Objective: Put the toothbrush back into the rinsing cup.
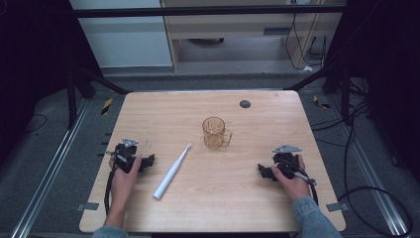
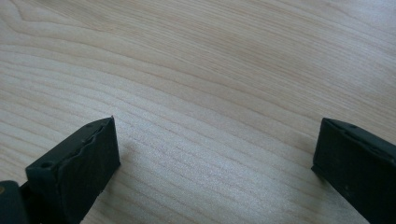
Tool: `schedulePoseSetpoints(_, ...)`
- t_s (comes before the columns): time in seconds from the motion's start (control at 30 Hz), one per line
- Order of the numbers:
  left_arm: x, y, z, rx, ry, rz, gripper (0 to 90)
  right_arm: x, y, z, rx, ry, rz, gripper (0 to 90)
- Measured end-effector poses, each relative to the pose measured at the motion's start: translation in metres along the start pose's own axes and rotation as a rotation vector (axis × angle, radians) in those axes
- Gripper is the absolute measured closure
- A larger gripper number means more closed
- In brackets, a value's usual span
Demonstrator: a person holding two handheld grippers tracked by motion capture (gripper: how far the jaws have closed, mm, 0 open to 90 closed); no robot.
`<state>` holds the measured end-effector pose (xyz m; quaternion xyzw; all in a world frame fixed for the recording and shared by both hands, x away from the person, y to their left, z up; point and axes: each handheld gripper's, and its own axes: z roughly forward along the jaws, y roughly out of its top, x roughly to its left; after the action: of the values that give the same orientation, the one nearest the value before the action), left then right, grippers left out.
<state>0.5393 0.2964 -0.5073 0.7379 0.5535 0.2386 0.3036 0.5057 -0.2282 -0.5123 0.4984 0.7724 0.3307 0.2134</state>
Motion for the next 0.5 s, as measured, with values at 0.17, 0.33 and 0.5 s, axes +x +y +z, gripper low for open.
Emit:
schedulePoseSetpoints(0.17, 0.0005, 0.0010, 0.0012, 0.001, 0.008, -0.006, 0.0, 0.0001, 0.0000, 0.0000, 0.000, 0.000, 0.001, 0.6)
schedulePoseSetpoints(0.33, 0.0010, 0.0016, 0.0019, 0.000, 0.003, -0.002, 0.0, 0.0013, -0.0001, -0.0001, 0.001, -0.015, 0.009, 0.7)
schedulePoseSetpoints(0.5, 0.0015, 0.0027, 0.0028, 0.000, -0.001, 0.006, 0.0, 0.0016, -0.0001, -0.0002, 0.001, -0.018, 0.011, 0.9)
